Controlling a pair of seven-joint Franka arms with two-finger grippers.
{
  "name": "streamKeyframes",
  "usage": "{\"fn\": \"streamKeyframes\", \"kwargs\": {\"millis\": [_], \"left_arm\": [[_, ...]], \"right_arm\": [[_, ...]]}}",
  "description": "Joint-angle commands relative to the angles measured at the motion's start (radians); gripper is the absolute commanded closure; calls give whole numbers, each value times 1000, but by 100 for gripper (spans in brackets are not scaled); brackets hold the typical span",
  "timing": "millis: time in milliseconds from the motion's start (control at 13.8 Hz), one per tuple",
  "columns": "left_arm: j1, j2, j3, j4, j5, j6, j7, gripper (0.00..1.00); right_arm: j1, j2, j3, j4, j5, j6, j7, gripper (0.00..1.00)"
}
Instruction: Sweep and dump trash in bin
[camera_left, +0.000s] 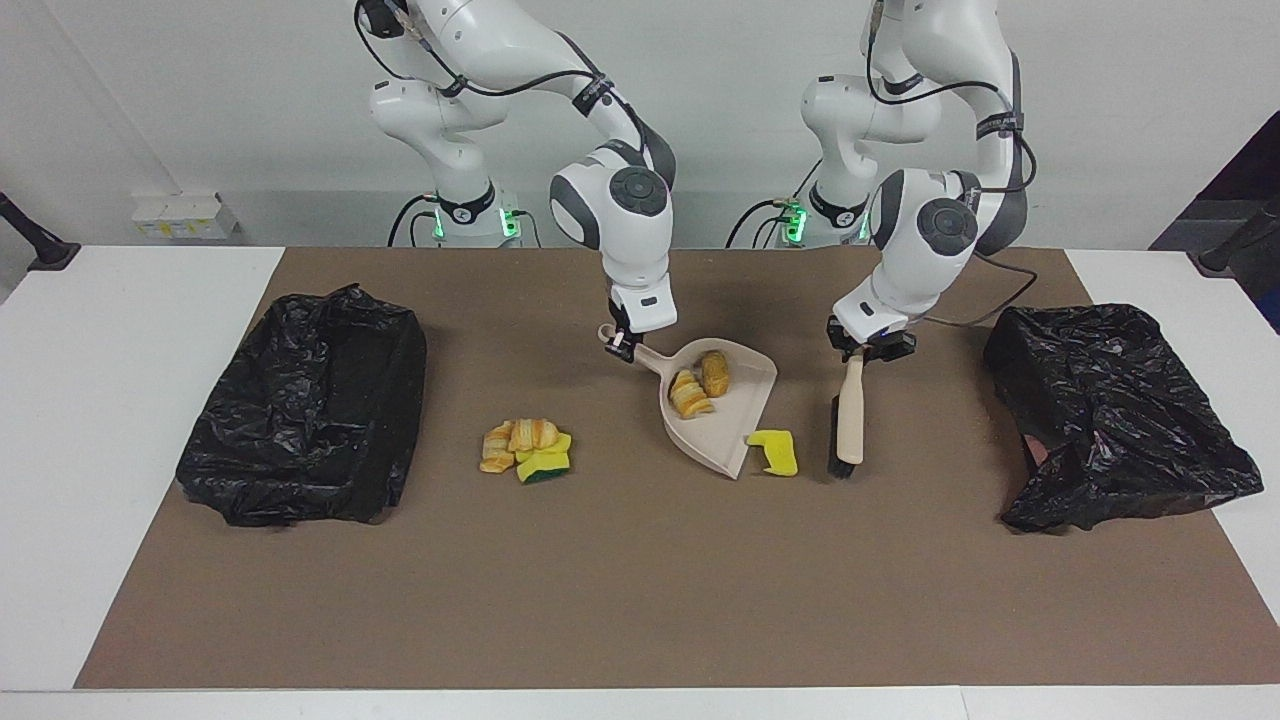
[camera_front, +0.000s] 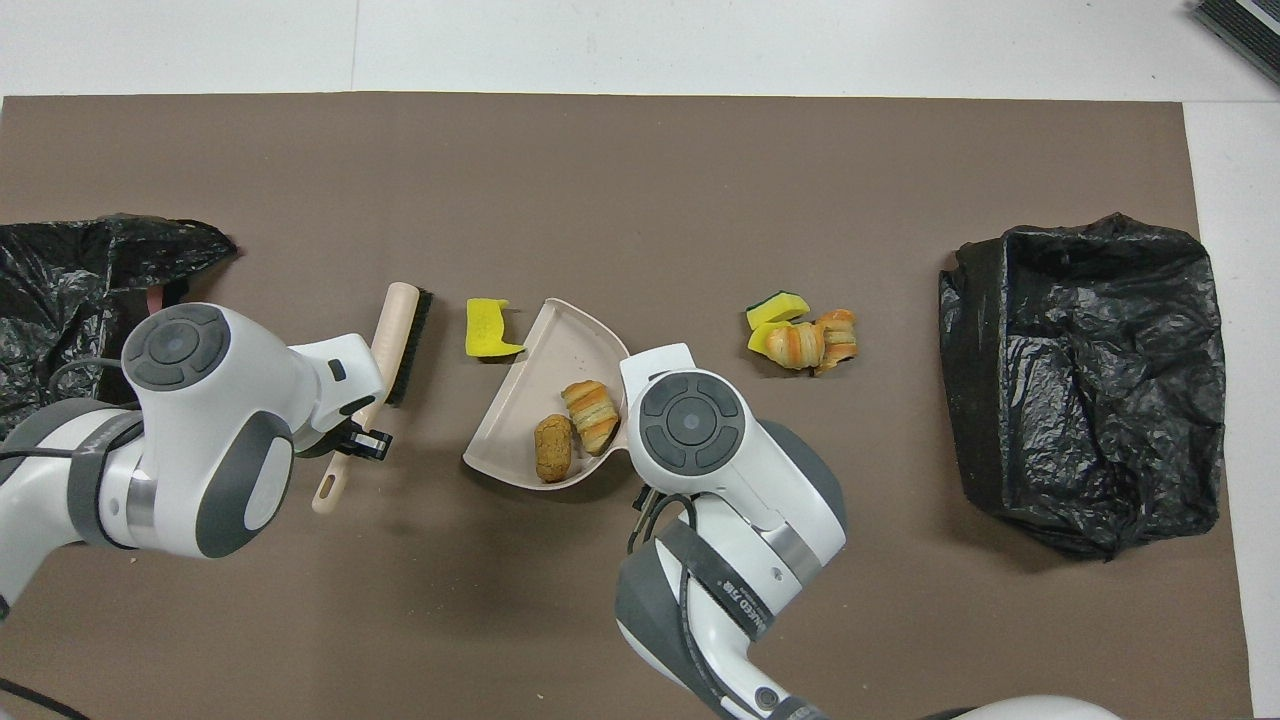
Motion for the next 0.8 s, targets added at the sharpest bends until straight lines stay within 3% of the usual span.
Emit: {"fn": "streamKeyframes", "kwargs": {"millis": [0, 361, 723], "left_arm": [[-50, 1, -13, 18, 33, -43, -4, 100], [-237, -27, -13, 7, 33, -63, -85, 100], [-187, -10, -4, 33, 68, -54, -87, 100]], "right_arm": [[-8, -25, 4, -28, 8, 4, 46, 100], [-8, -25, 5, -28, 8, 6, 46, 100], [-9, -24, 5, -28, 8, 9, 34, 100]]}}
